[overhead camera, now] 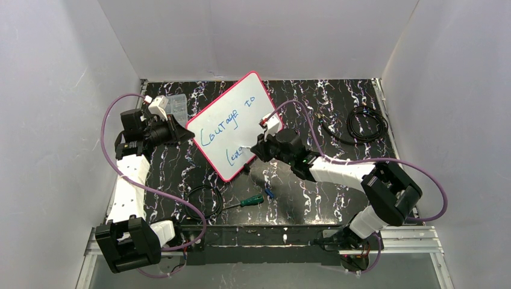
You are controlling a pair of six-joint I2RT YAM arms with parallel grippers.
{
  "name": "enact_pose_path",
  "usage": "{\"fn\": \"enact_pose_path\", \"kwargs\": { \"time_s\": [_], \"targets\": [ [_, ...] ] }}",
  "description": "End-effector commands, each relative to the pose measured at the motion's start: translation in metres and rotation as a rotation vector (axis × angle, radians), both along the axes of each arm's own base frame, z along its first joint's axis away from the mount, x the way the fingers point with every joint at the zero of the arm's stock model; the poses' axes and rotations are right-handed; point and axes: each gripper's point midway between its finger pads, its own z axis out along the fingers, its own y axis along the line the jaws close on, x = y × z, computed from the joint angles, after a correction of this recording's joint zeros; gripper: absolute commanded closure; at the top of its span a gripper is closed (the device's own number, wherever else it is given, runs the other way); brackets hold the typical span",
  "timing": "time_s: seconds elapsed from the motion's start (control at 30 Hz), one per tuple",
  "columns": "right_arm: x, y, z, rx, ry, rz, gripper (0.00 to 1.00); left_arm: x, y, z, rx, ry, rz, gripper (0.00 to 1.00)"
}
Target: Write a sentence on the whiteboard
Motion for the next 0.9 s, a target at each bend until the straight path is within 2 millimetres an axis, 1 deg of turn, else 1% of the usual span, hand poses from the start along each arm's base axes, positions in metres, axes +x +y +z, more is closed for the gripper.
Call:
{"fn": "enact_pose_path", "kwargs": {
  "time_s": [0.0, 0.17, 0.23, 0.3, 0.43, 0.63, 0.87],
  "targets": [
    [0.026, 0.006, 0.048, 0.06, -0.122, -0.056, 0.99, -0.003, 0.0, -0.005, 0.018, 0.005, -0.007, 1.0],
    [0.03, 0.011, 0.065, 0.087, -0.156, -0.054, 0.99, -0.003, 0.0, -0.003, 0.016, 0.001, -0.006, 1.0],
    [0.031, 0.012, 0.067, 0.091, -0.161, -0.052, 0.99, -0.003, 0.0, -0.004, 0.016, 0.002, -0.007, 1.0],
    [0.03, 0.012, 0.064, 0.088, -0.153, -0.048, 0.99, -0.003, -0.001, -0.004, 0.016, 0.003, -0.008, 1.0],
    [0.024, 0.009, 0.047, 0.072, -0.116, -0.04, 0.99, -0.003, 0.0, -0.004, 0.016, 0.002, -0.007, 1.0],
    [0.011, -0.001, 0.017, 0.045, -0.048, -0.041, 0.99, -0.003, 0.0, -0.004, 0.016, 0.003, -0.007, 1.0],
    [0.003, -0.006, -0.004, 0.021, -0.003, -0.038, 0.99, -0.003, 0.0, -0.004, 0.016, 0.001, -0.007, 1.0]
  ]
}}
